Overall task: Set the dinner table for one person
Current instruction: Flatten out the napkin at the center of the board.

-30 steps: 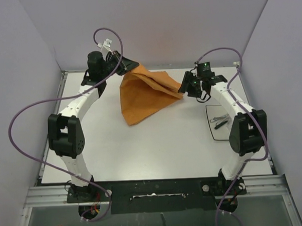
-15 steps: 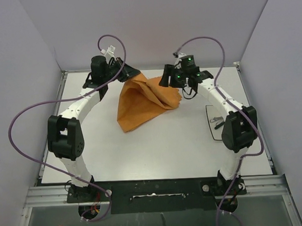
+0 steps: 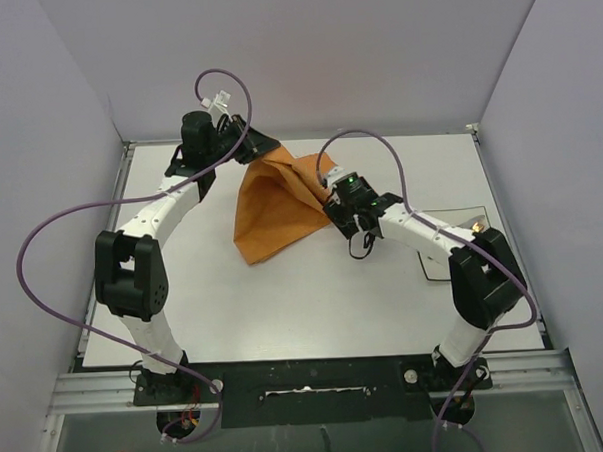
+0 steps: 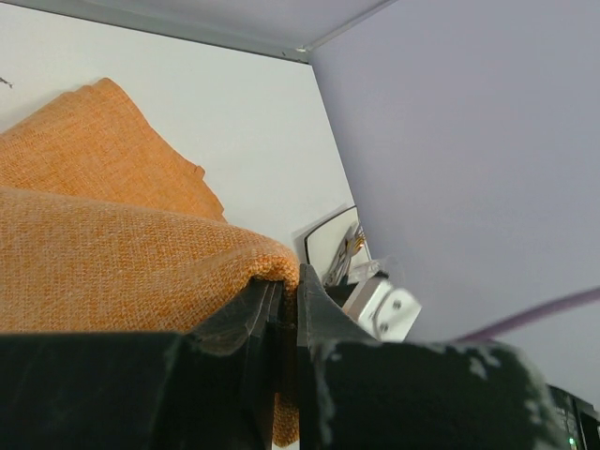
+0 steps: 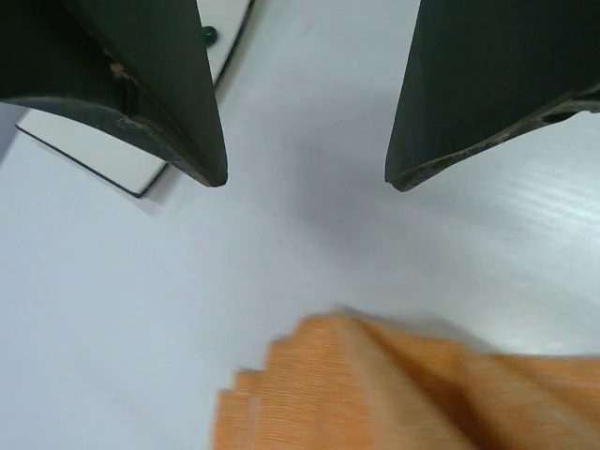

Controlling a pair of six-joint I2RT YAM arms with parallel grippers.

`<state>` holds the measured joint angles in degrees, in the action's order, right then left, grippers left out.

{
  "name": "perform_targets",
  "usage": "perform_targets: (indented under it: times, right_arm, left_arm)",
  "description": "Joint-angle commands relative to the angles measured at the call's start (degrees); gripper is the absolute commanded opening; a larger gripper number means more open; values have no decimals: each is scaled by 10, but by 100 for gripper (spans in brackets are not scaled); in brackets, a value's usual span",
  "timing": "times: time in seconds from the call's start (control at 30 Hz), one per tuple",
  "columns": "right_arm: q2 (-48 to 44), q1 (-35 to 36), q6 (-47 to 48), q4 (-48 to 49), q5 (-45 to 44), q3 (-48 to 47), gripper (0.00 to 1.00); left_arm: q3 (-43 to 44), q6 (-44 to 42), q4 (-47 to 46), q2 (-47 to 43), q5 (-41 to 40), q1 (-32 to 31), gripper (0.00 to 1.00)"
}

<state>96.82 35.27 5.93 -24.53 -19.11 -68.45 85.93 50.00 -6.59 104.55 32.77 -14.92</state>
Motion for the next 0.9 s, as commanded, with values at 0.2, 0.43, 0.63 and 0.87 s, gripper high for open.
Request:
perform_targets:
  times: [0.2,0.43,0.63,0.87]
  right_arm:
    - [-87,-35,116,140,53,19,68]
    - [-259,-43,254,405,285,248,93]
    - [-239,-59,264,413,293,250,93]
    - [-167,-38,287,414,316,205,93]
  left_arm:
    - [21,-14,-43,-16,2,-1,0]
    - [29,-22,-30,-11,12,7,0]
    - [30,-31,-22,-14,17,12,0]
    - [39,-30,-18,-8,25,20,0]
